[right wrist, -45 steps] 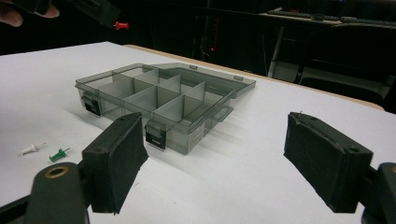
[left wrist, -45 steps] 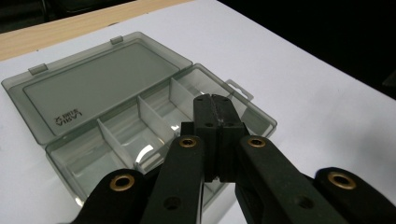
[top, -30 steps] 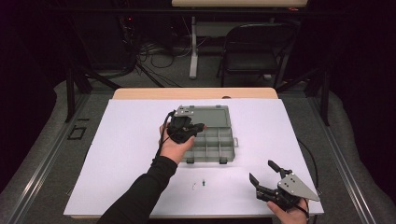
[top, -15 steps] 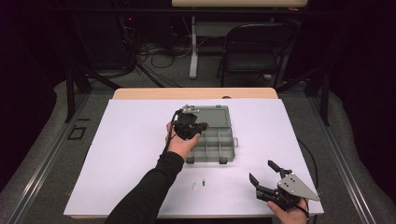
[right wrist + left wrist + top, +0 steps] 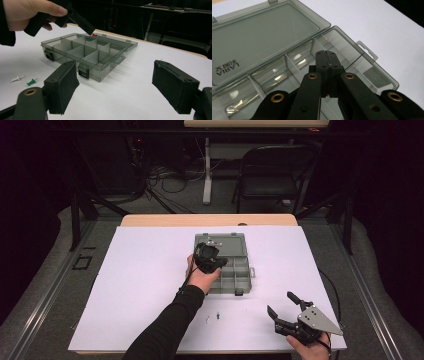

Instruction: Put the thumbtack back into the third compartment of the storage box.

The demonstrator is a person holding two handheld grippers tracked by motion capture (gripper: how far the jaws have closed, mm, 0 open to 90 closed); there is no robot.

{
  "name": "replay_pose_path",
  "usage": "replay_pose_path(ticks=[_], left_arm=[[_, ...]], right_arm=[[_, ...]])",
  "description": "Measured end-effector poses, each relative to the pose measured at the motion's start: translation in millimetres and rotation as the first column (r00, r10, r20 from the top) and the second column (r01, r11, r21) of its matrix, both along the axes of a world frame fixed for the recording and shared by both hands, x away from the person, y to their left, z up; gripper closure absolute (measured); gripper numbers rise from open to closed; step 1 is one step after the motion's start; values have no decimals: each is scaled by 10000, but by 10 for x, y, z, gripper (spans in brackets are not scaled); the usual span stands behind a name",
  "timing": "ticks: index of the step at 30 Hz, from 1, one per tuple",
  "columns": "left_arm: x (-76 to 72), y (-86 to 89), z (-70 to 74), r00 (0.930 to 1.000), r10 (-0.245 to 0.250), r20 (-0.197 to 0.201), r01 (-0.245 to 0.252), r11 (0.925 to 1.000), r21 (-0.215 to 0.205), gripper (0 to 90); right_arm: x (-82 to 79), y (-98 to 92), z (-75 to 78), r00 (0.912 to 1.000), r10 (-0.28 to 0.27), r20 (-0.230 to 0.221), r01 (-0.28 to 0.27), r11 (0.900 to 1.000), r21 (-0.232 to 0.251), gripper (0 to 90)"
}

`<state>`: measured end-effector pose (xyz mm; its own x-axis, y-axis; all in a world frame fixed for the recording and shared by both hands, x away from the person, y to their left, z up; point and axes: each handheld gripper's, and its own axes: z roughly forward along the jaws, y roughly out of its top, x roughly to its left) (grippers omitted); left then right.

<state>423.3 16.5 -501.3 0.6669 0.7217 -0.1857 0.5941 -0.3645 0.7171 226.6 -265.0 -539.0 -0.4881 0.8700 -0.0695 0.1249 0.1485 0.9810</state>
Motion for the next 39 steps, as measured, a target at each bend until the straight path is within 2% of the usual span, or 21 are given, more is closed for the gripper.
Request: replay_pose_path(ticks=[7,19,24,29,32,36,39], left_arm=[[29,-32,-93,9997,93,-230,-87,9997,237,900],[33,-27,-106,9996,144,-246,-137,9995,282,896],[23,-8,-87,9996,201,-179,-197,9996,198,813],[-35,43,-5,9987,242,442,-233,9995,-204,657],[-77,99,68,9947,359,966,-325,9988,-364,530],[-148,195,177,9896,445,1371,-351,9969,-701,436],[-219,260,259,9835,452,1754,-310,9961,-828,403]], right_arm=[[-3,-12,3,10000,-8,-11,8,10000,33,195],[-3,-11,4,10000,-1,2,1,10000,10,195],[-2,-11,2,10000,-7,-10,7,10000,12,195],[-2,-15,3,10000,-31,-9,31,10000,9,195],[-5,-13,4,10000,-29,2,29,10000,1,195],[-5,-13,6,10000,-46,-4,46,10000,5,195],[-5,-14,5,10000,-55,1,55,10000,-11,195]])
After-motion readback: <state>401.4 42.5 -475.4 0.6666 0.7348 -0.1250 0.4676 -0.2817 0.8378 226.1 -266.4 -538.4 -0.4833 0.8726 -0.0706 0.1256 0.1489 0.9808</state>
